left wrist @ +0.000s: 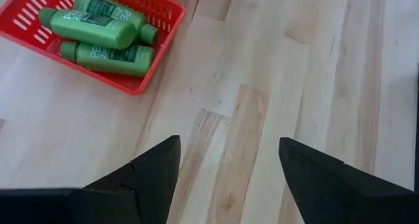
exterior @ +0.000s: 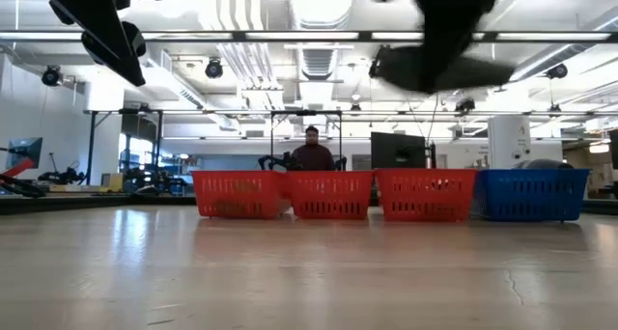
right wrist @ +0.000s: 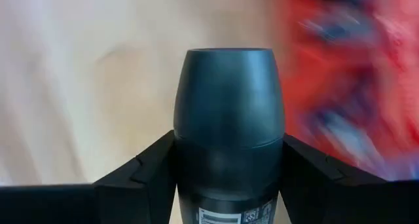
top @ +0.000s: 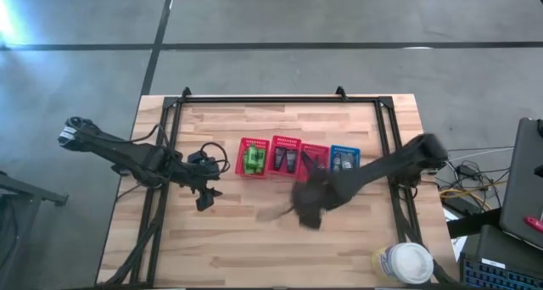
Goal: Pick & Place Travel size toiletries
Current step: Put the gray deodorant in the blue bin, then return to Home Position
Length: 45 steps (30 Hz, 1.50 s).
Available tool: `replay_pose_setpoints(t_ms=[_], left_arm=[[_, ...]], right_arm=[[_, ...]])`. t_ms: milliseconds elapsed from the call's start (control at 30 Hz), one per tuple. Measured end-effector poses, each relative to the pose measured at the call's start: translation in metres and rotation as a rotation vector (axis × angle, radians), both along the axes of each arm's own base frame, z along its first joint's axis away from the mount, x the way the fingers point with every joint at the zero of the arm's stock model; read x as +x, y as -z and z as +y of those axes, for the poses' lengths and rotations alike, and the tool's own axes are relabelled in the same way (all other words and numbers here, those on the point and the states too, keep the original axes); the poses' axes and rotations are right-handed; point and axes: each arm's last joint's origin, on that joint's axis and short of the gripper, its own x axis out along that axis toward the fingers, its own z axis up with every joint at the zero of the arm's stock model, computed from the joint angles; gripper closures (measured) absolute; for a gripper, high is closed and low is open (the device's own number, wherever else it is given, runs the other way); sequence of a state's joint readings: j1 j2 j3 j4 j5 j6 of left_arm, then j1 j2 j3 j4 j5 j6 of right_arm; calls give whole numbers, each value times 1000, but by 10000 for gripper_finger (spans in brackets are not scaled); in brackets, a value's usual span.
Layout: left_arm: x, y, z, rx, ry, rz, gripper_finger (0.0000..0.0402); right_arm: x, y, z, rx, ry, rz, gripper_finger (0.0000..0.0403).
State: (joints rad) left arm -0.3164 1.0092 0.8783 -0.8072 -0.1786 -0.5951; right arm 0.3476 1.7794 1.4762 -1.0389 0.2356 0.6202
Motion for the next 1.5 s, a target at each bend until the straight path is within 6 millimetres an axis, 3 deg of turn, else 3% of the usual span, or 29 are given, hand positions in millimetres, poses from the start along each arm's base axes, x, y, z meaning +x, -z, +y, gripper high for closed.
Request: replay_pose_setpoints(t_ms=[100, 200, 333, 500, 700, 1067, 1200, 1400, 1500], left_arm=[[0, 0, 0, 11, -5, -6, 138], [1, 0, 1, 40, -8, -13, 138], [1, -1, 2, 87, -16, -25, 138], [1, -1, 3, 94, -13, -25, 138], [1, -1, 3, 97, -10, -23, 138], [0, 0, 3, 106, 0, -18, 138], [-1, -2, 3, 103, 0, -25, 138], [0, -9, 6, 66, 77, -107, 138], [11, -7, 13, 45, 106, -200, 138]], right_arm=[[-44, -17, -32, 51, 546, 6, 196], [-77, -6, -57, 161, 915, -23, 192], [-96, 6, -85, 305, 1155, -168, 190], [-113, 24, -117, 277, 1334, -213, 188], [-118, 36, -133, 316, 1329, -146, 177], [-118, 36, -133, 298, 1338, -143, 97], [-108, 16, -129, 277, 1226, -218, 78], [-83, -30, -108, 281, 768, -379, 58], [-67, -36, -100, 316, 653, -485, 54]])
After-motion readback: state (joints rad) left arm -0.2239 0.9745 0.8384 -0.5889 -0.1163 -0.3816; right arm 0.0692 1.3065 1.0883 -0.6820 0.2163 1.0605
